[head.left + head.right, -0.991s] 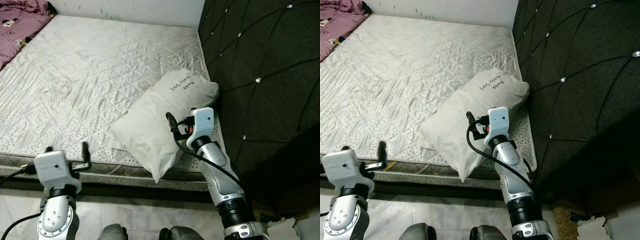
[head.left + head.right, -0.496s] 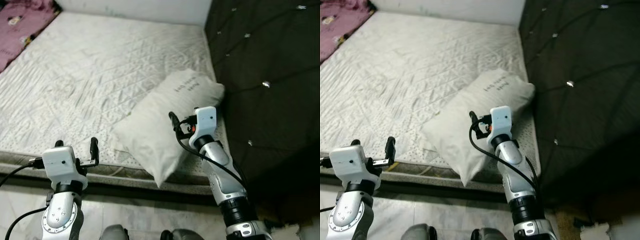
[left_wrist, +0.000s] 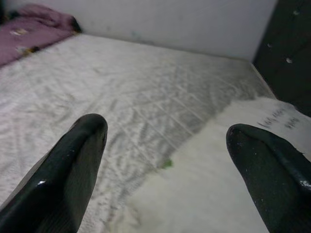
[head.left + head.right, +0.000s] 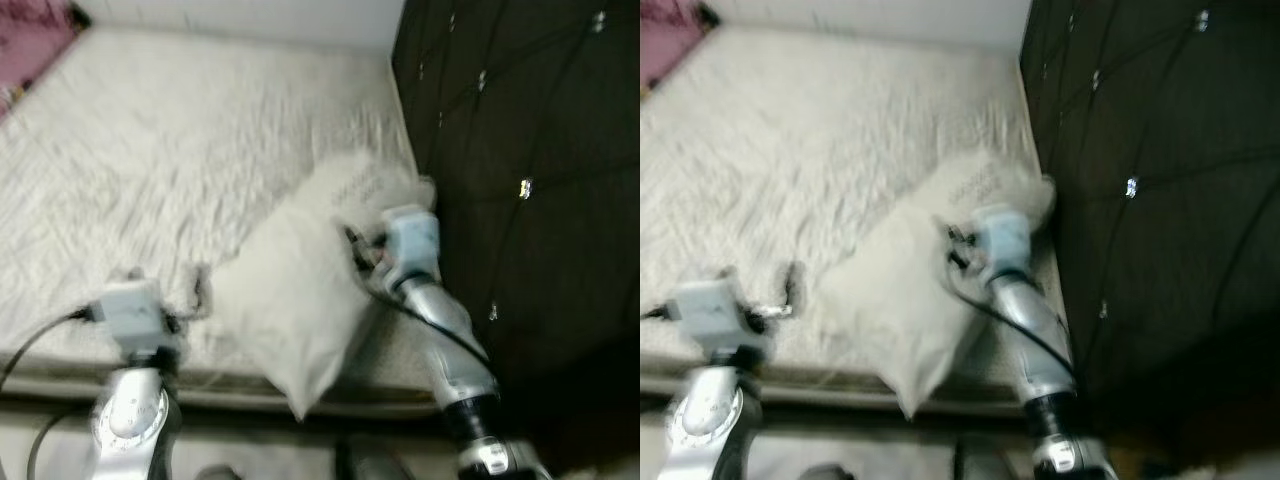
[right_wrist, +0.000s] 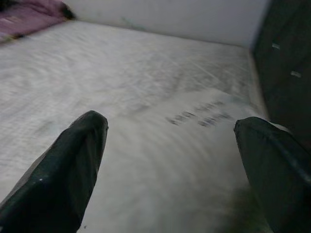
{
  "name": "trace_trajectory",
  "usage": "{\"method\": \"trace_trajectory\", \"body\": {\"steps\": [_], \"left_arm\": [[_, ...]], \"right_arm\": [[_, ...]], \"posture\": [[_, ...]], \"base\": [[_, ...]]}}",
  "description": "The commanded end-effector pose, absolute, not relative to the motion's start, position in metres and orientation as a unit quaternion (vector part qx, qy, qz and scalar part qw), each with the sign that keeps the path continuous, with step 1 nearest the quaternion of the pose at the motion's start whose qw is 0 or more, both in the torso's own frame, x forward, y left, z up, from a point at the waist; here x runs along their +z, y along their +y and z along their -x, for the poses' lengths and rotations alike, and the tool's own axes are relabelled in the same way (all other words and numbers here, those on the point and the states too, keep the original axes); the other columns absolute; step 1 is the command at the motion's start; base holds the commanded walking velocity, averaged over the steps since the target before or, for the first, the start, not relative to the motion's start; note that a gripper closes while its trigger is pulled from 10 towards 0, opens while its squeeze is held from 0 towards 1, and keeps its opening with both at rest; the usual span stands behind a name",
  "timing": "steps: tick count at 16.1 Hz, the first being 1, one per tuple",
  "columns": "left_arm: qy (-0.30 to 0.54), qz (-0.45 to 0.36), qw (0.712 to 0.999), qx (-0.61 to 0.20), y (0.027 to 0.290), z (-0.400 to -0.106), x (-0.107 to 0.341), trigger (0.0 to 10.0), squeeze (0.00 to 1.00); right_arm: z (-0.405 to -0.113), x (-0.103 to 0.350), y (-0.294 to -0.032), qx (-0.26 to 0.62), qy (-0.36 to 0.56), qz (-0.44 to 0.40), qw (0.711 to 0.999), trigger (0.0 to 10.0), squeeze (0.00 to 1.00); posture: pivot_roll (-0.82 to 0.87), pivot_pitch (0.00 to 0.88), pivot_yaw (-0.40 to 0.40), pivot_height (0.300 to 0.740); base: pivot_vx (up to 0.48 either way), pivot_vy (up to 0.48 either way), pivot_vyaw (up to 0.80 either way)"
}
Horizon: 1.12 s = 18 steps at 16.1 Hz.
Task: Clean up the room
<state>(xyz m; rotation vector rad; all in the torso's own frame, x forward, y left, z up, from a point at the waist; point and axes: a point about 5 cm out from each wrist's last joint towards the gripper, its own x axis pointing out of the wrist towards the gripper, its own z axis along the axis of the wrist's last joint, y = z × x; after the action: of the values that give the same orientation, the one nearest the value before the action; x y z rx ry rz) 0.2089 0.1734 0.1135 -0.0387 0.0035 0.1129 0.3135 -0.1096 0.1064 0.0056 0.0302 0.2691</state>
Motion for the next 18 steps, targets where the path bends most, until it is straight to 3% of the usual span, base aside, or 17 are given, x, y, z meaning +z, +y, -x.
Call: {"method": "trace_trajectory", "body": {"steps": [1,4,9,18], "left_arm": [[0.015,0.011,0.997,0.074,0.1846,-0.2033,0.1092,10.0,0.0],[0.013,0.014,0.997,0.069,0.1831,-0.2047,0.1091,10.0,0.0],[0.017,0.014,0.998,0.065,0.1821,-0.206,0.1075,10.0,0.0],[0.014,0.013,0.998,0.067,0.1804,-0.2068,0.1097,10.0,0.0]], "right_arm": [[-0.314,0.1119,-0.0942,0.154,0.006,-0.01,0.988,10.0,0.0],[-0.3148,0.1107,-0.0945,0.153,0.009,-0.012,0.988,10.0,0.0],[-0.3156,0.1086,-0.0938,0.154,0.013,-0.011,0.988,10.0,0.0],[-0.3161,0.1108,-0.0924,0.163,0.007,-0.012,0.987,10.0,0.0]], "posture": [[0.01,0.102,-0.038,0.74],[0.01,0.095,-0.041,0.74],[0.01,0.085,-0.041,0.74],[0.01,0.101,-0.047,0.74]], "base": [[0.0,0.0,0.0],[0.0,0.0,-0.14],[0.0,0.0,-0.77],[0.0,0.0,0.0]]}}
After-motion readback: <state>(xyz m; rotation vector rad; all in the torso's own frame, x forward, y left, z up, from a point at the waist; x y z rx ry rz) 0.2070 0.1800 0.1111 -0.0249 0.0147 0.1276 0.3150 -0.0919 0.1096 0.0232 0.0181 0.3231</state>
